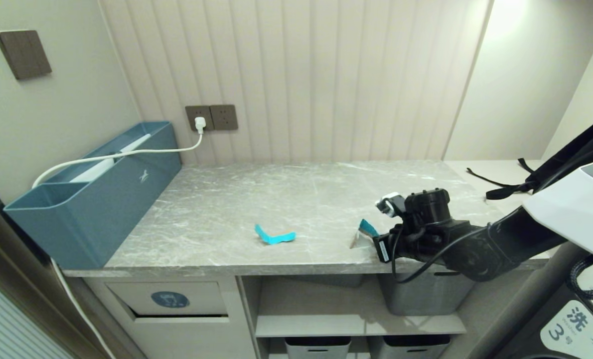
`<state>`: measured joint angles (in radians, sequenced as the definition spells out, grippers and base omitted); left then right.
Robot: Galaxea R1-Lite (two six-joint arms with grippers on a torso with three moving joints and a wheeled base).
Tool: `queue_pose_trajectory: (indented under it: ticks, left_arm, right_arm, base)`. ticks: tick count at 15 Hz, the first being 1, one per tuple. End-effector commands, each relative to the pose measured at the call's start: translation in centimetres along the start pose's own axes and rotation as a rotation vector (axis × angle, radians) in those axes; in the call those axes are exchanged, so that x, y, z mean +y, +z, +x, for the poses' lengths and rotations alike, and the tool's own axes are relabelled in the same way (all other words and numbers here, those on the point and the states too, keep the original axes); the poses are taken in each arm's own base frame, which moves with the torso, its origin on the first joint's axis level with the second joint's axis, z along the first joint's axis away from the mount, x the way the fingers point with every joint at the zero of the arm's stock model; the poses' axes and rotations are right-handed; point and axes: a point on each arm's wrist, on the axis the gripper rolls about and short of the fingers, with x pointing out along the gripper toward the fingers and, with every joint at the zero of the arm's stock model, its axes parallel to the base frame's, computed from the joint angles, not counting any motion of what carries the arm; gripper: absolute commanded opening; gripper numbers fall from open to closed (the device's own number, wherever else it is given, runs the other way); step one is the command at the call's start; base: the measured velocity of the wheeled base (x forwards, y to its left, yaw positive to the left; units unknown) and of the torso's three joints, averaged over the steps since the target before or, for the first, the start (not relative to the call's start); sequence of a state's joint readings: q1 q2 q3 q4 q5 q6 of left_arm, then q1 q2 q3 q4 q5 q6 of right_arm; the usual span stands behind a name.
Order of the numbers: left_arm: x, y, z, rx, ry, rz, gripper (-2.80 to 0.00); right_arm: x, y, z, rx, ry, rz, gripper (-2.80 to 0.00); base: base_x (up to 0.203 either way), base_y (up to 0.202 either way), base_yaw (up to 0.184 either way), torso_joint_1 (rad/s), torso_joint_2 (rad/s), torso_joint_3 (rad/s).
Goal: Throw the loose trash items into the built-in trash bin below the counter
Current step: Pick up the garbage
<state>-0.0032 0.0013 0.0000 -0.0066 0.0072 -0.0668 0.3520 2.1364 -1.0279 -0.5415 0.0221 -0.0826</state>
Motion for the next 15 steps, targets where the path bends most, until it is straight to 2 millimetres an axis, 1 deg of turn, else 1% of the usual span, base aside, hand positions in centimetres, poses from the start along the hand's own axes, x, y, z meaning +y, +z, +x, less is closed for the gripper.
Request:
queue_pose_trajectory:
  ticks: [1, 2, 4, 8, 9, 12, 13, 15]
  left_arm:
    - [0.0, -0.1, 0.0, 0.004, 0.001, -0.001, -2.80]
    - [0.0, -0.1, 0.0, 0.003, 0.001, -0.001, -2.80]
    - [0.0, -0.1, 0.0, 0.004, 0.001, -0.001, -2.80]
    - [0.0, -0.1, 0.0, 0.004, 0.001, -0.001, -2.80]
    - [0.0, -0.1, 0.0, 0.003, 0.001, -0.001, -2.80]
    - [0.0, 0.0, 0.0, 0.001, 0.001, -0.001, -2.80]
    - [0.0, -0.1, 0.0, 0.004, 0.001, -0.001, -2.80]
    - [0.0, -0.1, 0.0, 0.003, 0.001, -0.001, -2.80]
  right_arm:
    - [0.1, 0.2, -0.1, -0.012, 0.001, 0.000, -2.80]
    - [0.1, 0.5, -0.5, -0.027, 0.001, -0.001, -2.80]
    - [0.6, 1.4, -1.9, -0.060, 0.011, -0.004, -2.80]
    - [1.9, 3.7, -6.3, -0.160, 0.044, -0.019, -2.80]
    - [2.3, 4.0, -7.4, -0.179, 0.054, -0.024, -2.80]
    - [3.7, 3.8, -9.9, -0.203, 0.098, -0.054, -2.80]
    - [4.5, 3.4, -10.7, -0.200, 0.124, -0.068, -2.80]
    - [5.4, 1.6, -12.3, -0.175, 0.158, -0.087, -2.80]
  base:
    - [0.000, 0.000, 0.000, 0.000, 0.00, 0.000]
    - [0.000, 0.000, 0.000, 0.000, 0.00, 0.000]
    - [0.000, 0.000, 0.000, 0.000, 0.00, 0.000]
    - [0.000, 0.000, 0.000, 0.000, 0.00, 0.000]
    - [0.000, 0.000, 0.000, 0.000, 0.00, 0.000]
    - [0.000, 0.000, 0.000, 0.000, 0.00, 0.000]
    - [0.000, 0.000, 0.000, 0.000, 0.00, 0.000]
    - [0.000, 0.000, 0.000, 0.000, 0.00, 0.000]
